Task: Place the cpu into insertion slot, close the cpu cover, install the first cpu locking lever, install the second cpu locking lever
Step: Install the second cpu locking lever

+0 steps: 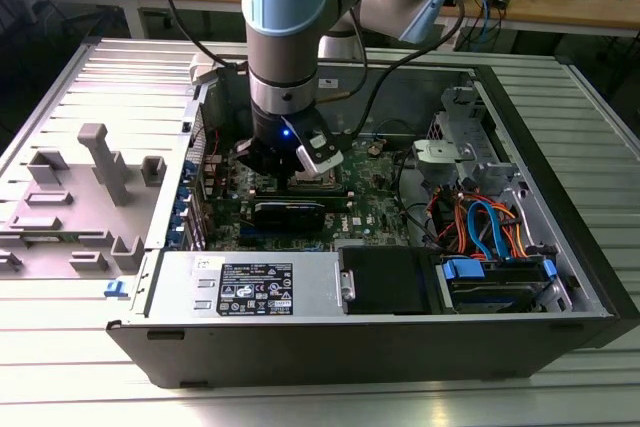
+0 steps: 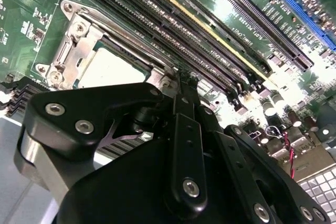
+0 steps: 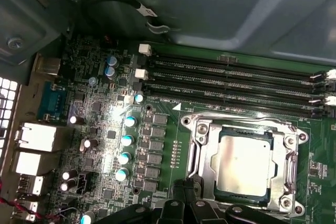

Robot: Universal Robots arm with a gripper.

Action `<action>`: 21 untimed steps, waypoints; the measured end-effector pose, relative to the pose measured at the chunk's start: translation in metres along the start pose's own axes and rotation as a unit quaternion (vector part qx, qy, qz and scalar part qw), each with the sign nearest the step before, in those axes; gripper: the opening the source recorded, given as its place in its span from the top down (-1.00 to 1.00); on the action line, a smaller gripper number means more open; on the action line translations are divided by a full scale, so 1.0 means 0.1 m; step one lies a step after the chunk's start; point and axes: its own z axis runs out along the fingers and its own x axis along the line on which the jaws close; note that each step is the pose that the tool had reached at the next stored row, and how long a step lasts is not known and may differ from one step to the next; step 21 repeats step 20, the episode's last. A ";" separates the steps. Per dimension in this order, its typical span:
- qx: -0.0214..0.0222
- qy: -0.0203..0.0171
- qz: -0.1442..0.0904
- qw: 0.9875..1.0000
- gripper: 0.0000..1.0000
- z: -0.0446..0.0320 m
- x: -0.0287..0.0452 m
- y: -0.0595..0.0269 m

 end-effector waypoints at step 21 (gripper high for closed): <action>0.001 0.000 -0.003 1.000 0.79 -0.305 -0.002 0.049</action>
